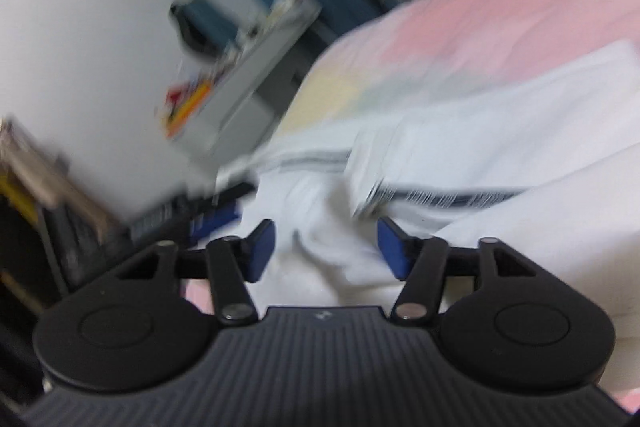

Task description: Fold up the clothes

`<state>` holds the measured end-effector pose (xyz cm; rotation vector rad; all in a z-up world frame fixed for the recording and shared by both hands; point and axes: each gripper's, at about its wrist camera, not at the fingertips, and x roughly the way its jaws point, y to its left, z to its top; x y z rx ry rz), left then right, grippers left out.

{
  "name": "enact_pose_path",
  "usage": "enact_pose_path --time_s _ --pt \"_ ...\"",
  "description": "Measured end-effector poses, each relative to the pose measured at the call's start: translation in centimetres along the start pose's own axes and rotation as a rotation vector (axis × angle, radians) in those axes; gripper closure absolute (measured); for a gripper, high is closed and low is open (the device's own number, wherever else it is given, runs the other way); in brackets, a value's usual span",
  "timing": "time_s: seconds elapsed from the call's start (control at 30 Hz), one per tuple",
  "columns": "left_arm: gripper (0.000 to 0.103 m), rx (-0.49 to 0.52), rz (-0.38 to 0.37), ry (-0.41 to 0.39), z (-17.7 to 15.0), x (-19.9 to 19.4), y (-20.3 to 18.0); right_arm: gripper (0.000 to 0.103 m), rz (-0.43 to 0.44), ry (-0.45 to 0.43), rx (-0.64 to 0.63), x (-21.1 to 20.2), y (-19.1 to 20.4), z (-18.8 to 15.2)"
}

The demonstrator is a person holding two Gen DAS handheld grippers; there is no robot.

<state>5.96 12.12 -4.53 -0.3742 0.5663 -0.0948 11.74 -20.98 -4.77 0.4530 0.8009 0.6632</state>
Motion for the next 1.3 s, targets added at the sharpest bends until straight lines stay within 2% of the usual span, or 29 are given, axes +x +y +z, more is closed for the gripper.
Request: enact_pose_path --time_s 0.07,0.1,0.2,0.3,0.5,0.57,0.77,0.83,0.87,0.93,1.03,1.23,1.3 --pt "0.023 0.001 -0.028 -0.003 0.0 -0.2 0.0 0.061 -0.087 0.061 -0.059 0.6 1.1 -1.0" --pt "0.023 0.003 -0.04 -0.006 -0.1 -0.3 -0.1 0.063 -0.118 0.079 -0.065 0.7 1.4 -1.6" --pt "0.023 0.023 -0.085 0.001 0.2 0.0 -0.5 0.07 -0.16 0.119 -0.056 0.7 1.5 -2.5" --pt "0.024 0.065 -0.136 0.039 1.0 1.3 -1.9 0.074 -0.164 0.121 -0.036 0.5 1.1 -2.6" --pt "0.03 0.13 -0.182 0.186 2.3 6.9 -4.9 0.076 -0.132 0.109 -0.117 -0.4 1.2 -3.4" --pt "0.037 0.12 -0.203 0.244 2.7 9.2 -5.4 0.076 -0.12 0.106 -0.151 -0.6 1.4 -3.4" --pt "0.057 0.128 -0.209 0.382 3.3 15.3 -6.2 0.076 -0.089 0.092 -0.188 -1.0 1.4 -3.3" --pt "0.073 0.142 -0.199 0.416 3.4 16.6 -6.6 0.076 -0.074 0.084 -0.183 -1.0 1.2 -3.1" --pt "0.077 0.154 -0.188 0.429 3.3 17.2 -6.9 0.076 -0.068 0.08 -0.181 -1.0 1.1 -3.0" --pt "0.095 0.186 -0.161 0.447 3.1 17.9 -7.6 0.076 -0.057 0.067 -0.18 -1.0 1.0 -2.9" --pt "0.098 0.233 -0.131 0.435 3.3 18.4 -8.4 0.076 -0.045 0.042 -0.176 -1.2 0.8 -2.7" --pt "0.099 0.235 -0.104 0.427 3.4 18.7 -7.9 0.076 -0.021 -0.049 -0.184 -2.2 1.2 -2.7" --pt "0.098 0.234 -0.093 0.427 3.3 18.9 -7.7 0.076 -0.027 -0.043 -0.201 -1.9 1.5 -2.8"
